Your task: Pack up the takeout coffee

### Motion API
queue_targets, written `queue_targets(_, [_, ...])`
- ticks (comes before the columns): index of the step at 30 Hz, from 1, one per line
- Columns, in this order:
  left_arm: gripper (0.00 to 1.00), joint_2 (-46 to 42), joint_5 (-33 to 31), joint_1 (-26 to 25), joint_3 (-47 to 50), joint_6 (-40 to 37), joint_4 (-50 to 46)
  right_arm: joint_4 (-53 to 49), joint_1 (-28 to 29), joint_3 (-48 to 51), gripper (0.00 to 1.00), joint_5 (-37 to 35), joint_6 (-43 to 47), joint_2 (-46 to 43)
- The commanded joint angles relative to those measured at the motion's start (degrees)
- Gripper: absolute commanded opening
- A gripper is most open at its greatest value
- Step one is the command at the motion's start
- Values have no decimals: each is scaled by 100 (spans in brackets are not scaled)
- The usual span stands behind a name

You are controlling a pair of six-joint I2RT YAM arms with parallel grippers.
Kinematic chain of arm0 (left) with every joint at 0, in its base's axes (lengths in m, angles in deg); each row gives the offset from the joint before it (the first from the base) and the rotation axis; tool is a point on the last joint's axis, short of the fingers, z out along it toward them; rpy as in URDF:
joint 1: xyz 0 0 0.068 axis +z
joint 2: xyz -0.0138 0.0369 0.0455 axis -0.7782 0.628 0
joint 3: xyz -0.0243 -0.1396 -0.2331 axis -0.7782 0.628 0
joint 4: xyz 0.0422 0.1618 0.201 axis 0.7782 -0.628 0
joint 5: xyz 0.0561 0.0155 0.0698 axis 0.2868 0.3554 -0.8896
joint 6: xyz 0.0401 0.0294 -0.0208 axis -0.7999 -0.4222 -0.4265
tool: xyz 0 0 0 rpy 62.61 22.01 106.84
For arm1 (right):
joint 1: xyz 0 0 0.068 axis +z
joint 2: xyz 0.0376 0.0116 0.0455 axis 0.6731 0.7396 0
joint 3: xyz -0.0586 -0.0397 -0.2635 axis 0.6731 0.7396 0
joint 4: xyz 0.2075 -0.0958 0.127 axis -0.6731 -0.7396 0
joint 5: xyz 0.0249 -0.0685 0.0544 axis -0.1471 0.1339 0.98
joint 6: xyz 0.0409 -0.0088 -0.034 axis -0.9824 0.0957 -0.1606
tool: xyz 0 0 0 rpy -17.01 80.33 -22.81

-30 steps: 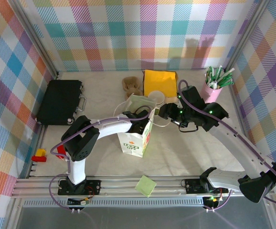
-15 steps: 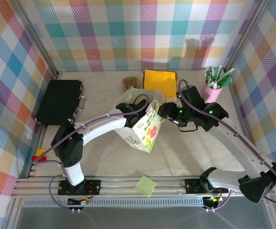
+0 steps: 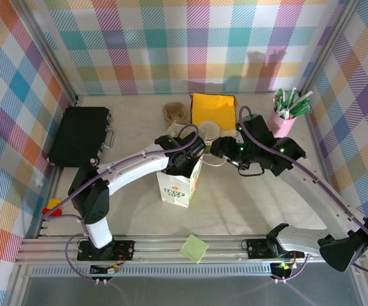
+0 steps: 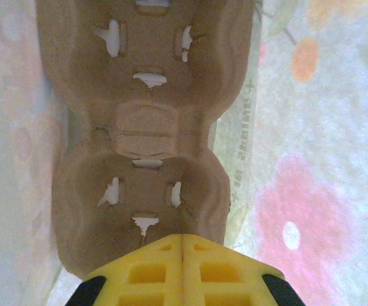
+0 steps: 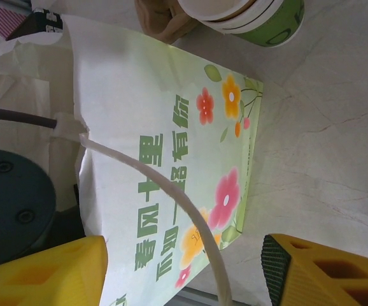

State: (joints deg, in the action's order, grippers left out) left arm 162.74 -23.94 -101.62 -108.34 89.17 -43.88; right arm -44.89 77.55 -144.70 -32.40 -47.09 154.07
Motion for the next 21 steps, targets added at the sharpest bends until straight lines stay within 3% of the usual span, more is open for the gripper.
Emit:
queue_targets(1, [0,-368,-265,-89,-316,129,-303,177,-26,-166,67,171,-129,-7])
queue_targets(7, [0,-274,-585,-48,-278,59,-72,322,-26,-281,67,346,-172,226])
queue_targets(21, [0,104,-214,248,351,-31,1068,570,-26,-337,67,184,-147,653])
